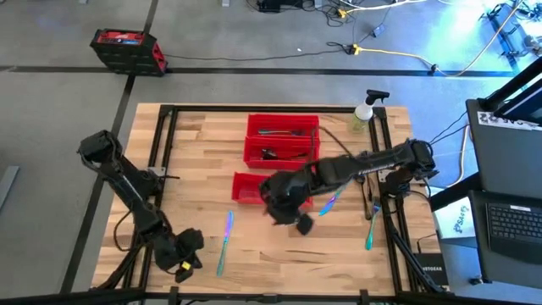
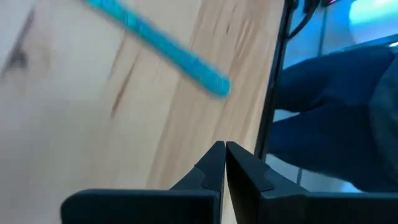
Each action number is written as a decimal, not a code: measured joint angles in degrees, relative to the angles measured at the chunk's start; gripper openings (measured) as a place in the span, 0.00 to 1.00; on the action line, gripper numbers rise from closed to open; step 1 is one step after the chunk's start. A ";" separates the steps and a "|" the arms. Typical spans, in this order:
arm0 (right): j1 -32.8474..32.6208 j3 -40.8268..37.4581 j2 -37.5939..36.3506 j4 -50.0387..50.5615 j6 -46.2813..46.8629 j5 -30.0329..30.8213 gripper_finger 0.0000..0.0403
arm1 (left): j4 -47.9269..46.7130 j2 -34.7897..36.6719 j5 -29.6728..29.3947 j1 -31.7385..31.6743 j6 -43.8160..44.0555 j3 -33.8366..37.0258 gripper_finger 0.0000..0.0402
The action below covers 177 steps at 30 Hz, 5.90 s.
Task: Sort silverware
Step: Put the purple table knife into the bottom red bin
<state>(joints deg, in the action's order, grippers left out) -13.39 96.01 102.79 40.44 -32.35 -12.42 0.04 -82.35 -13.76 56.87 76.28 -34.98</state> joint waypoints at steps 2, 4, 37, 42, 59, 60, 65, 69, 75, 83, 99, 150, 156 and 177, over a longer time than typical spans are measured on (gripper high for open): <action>-0.61 0.00 1.41 -4.49 0.97 5.39 0.39 | -0.66 -0.26 -2.84 2.14 1.99 0.00 0.00; -0.48 0.00 2.73 -8.87 1.01 4.95 0.38 | -0.61 -0.34 -5.67 3.83 3.34 -0.04 0.00; -5.75 4.58 33.62 -37.78 -16.27 28.65 0.00 | -1.72 -9.75 -9.88 12.52 -4.21 -0.24 0.00; -4.91 8.79 37.67 -35.94 -14.29 24.68 0.00 | -1.87 -9.80 -11.32 12.33 -1.87 -0.24 0.00; -3.95 18.11 40.36 -13.00 12.71 9.68 0.00 | -2.15 -9.90 -14.05 11.97 0.31 -0.15 0.00; -4.02 18.09 40.31 -12.20 13.61 8.81 0.00 | -2.15 -9.90 -14.07 11.97 0.07 -0.15 0.00; -4.83 18.01 40.34 -11.66 18.54 3.30 0.00 | -2.33 -9.90 -14.10 11.97 -0.16 -0.15 0.00; -5.06 17.88 40.16 -10.30 21.68 -2.01 0.00 | -2.33 -9.90 -14.10 11.97 0.09 -0.15 0.00; -4.58 17.73 39.96 -11.71 21.10 -2.07 0.00 | -2.35 -9.90 -14.08 11.97 -1.31 -0.15 0.00; -3.40 22.10 40.31 -9.97 14.31 -7.95 0.04 | -2.35 -9.88 -14.06 11.97 -0.75 -0.15 0.00; -4.35 24.92 40.05 -7.22 -18.49 -10.42 0.56 | -2.52 -9.86 -15.19 11.97 -0.19 -0.13 0.00; -0.37 25.10 41.72 7.99 -8.13 -13.84 0.23 | -4.60 -9.86 -18.86 9.46 0.14 -0.13 0.00; -0.89 24.85 40.27 7.50 -5.60 -13.34 0.34 | -1.47 -9.86 -19.22 9.43 -2.00 -0.11 0.00; -5.87 25.03 37.08 11.48 -5.33 -17.65 0.03 | 19.68 -16.77 -36.78 2.78 -31.96 -11.03 0.47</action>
<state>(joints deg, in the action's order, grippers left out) -19.26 121.03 139.87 51.92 -37.68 -30.07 19.72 -99.12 -50.53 59.65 44.32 -46.02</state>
